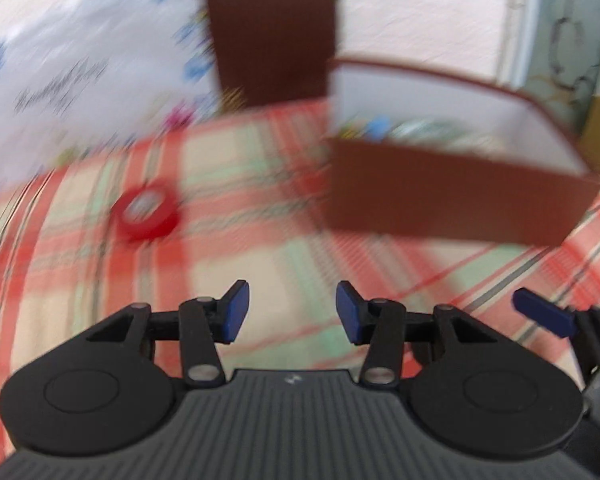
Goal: Organize objects
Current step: 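Move the right gripper to the red tape roll and grasp it, then lift the red tape with the right gripper while the left gripper grasps it, then carry the red tape into the brown box and open the left gripper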
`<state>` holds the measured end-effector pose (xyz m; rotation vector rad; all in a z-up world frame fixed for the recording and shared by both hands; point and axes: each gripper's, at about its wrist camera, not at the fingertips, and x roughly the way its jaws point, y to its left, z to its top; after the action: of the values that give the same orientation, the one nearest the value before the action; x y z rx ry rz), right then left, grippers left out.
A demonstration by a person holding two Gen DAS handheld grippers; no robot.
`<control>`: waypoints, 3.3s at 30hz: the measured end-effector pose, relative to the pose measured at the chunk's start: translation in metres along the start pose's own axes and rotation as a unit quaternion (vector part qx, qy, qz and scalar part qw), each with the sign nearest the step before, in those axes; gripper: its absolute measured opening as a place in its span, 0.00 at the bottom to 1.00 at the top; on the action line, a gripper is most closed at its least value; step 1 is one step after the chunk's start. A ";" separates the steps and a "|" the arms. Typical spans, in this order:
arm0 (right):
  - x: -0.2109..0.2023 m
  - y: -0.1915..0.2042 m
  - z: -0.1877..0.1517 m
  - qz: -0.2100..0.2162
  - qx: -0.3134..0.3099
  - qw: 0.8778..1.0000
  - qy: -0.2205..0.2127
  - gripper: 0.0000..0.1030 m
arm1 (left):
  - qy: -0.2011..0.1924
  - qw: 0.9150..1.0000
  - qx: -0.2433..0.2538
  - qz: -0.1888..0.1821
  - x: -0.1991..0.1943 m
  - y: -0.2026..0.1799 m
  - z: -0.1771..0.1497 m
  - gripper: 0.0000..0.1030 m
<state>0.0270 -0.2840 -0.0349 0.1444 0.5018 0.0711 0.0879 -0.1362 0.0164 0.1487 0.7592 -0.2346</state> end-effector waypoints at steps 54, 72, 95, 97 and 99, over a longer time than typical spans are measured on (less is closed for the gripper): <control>0.191 0.161 0.064 0.144 -0.199 0.968 0.049 0.69 | -0.098 0.959 -0.231 0.132 0.059 0.217 -0.039 1.00; 0.037 0.082 -0.005 0.083 -0.159 0.981 0.073 0.69 | -0.070 0.966 -0.192 0.161 0.065 0.206 -0.034 1.00; 0.002 0.061 -0.027 0.064 -0.166 0.983 0.052 0.63 | 0.076 0.985 -0.021 -0.153 0.008 0.033 -0.038 0.34; 0.001 0.057 -0.025 0.069 -0.155 0.984 0.046 0.63 | 0.086 0.983 -0.040 -0.154 0.011 0.036 -0.035 0.33; -0.002 0.052 -0.020 0.069 -0.136 0.988 0.025 0.63 | 0.079 0.984 -0.039 -0.154 0.006 0.033 -0.028 0.33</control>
<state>0.0136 -0.2308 -0.0427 -0.0915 0.5275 0.2774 0.0822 -0.0995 -0.0058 -0.0254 0.9485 -0.4905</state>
